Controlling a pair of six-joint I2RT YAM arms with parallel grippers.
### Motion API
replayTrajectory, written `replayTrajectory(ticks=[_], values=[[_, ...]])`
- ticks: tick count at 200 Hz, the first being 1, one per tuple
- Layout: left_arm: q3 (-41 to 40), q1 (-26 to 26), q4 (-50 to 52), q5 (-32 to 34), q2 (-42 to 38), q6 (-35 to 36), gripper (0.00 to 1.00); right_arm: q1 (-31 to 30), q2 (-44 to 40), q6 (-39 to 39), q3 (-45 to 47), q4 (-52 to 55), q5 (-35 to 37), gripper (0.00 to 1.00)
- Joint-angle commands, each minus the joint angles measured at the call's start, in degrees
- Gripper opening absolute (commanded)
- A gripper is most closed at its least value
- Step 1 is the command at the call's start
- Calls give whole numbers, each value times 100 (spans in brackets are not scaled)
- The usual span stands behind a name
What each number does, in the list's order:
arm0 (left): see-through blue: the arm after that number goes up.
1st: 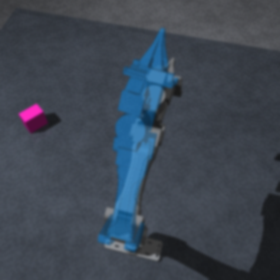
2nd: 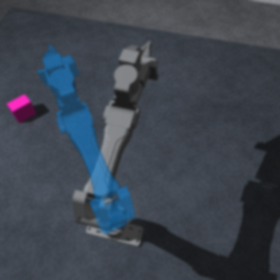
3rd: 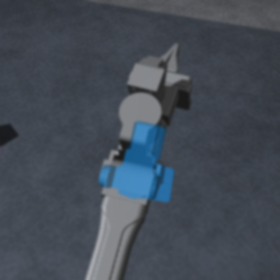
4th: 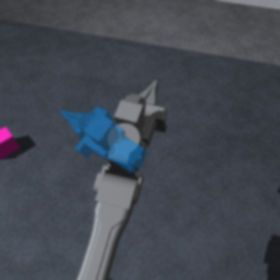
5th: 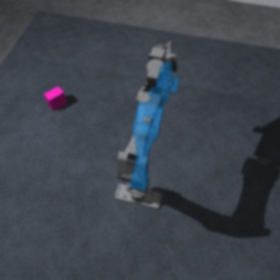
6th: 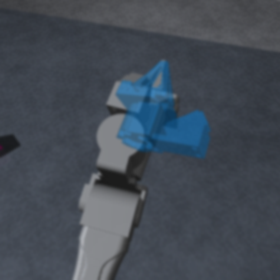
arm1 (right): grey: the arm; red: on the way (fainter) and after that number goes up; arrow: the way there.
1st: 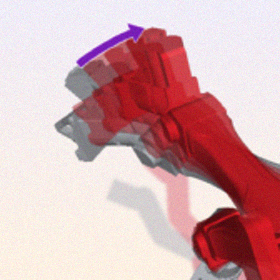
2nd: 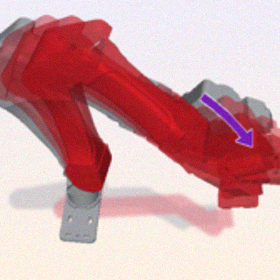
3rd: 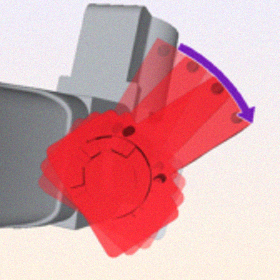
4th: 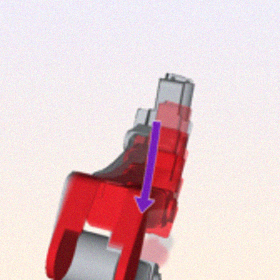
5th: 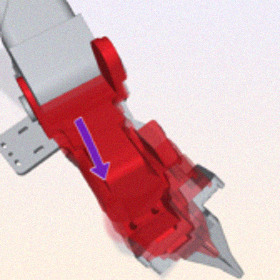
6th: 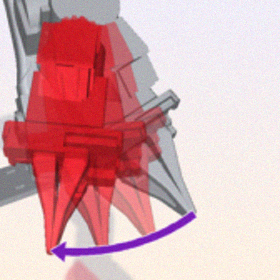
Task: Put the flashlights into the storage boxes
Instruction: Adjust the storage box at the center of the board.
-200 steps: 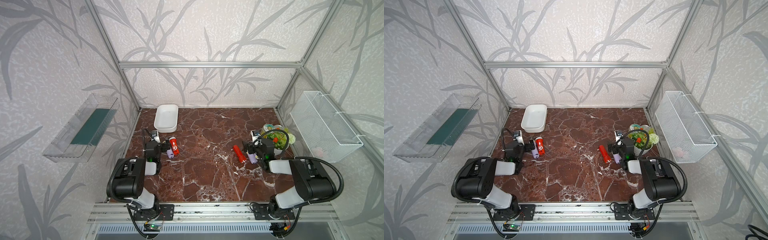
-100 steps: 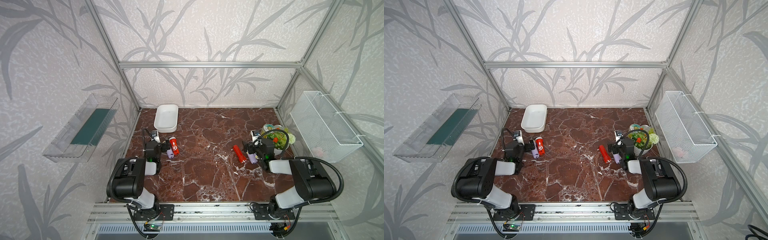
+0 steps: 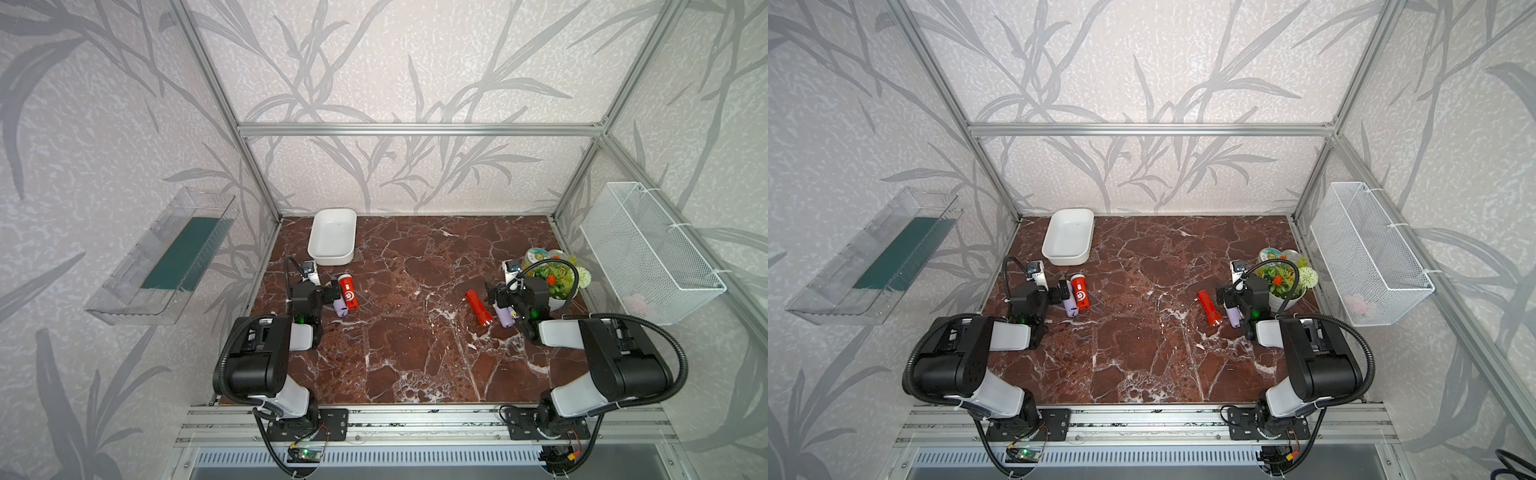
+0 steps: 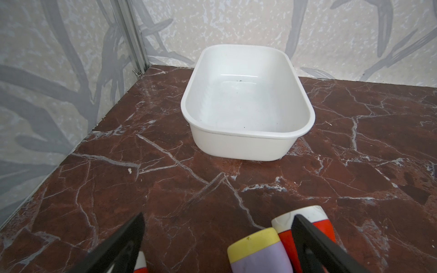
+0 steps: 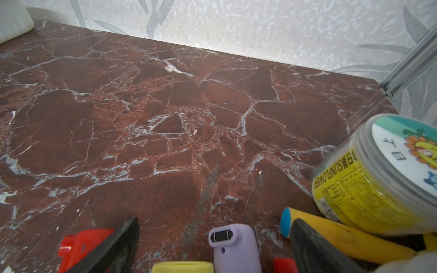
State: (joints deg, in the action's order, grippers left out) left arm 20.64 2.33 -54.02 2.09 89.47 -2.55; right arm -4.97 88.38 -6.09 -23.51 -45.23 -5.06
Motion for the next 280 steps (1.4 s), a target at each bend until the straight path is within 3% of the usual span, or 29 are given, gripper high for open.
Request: replayTrajectory(ticks=[1,16,36,62,94,120,138,161,186,225,280], values=[[115,31,44,97,18,34,99,-38,-100,-36,27,-264,109,99],[112,33,45,97,18,35,98,-123,-281,-7,-67,-138,473,99],[159,23,127,175,-66,34,96,-254,-718,65,-615,1376,964,99],[731,19,1909,266,-733,21,93,-310,-875,438,-1253,2666,1298,99],[715,-71,1909,264,-956,174,90,-631,-942,441,-1446,2759,1543,99],[827,-194,2123,414,-1286,150,90,-1038,-943,545,-1611,2602,2174,99],[1056,-190,2131,62,-1272,-171,91,-1126,-841,698,-2049,3143,1903,99],[1811,-257,2689,-338,-891,-615,89,-1328,-620,699,-2724,4032,1740,99],[2868,-513,3485,-480,-231,-721,89,-1521,-430,792,-3063,4308,1771,100],[4780,-878,5235,-509,953,-654,84,-1572,-457,1058,-3169,4396,1359,91],[6209,-1097,6227,-492,2116,-858,83,-1630,-526,1232,-3169,4638,988,84]])
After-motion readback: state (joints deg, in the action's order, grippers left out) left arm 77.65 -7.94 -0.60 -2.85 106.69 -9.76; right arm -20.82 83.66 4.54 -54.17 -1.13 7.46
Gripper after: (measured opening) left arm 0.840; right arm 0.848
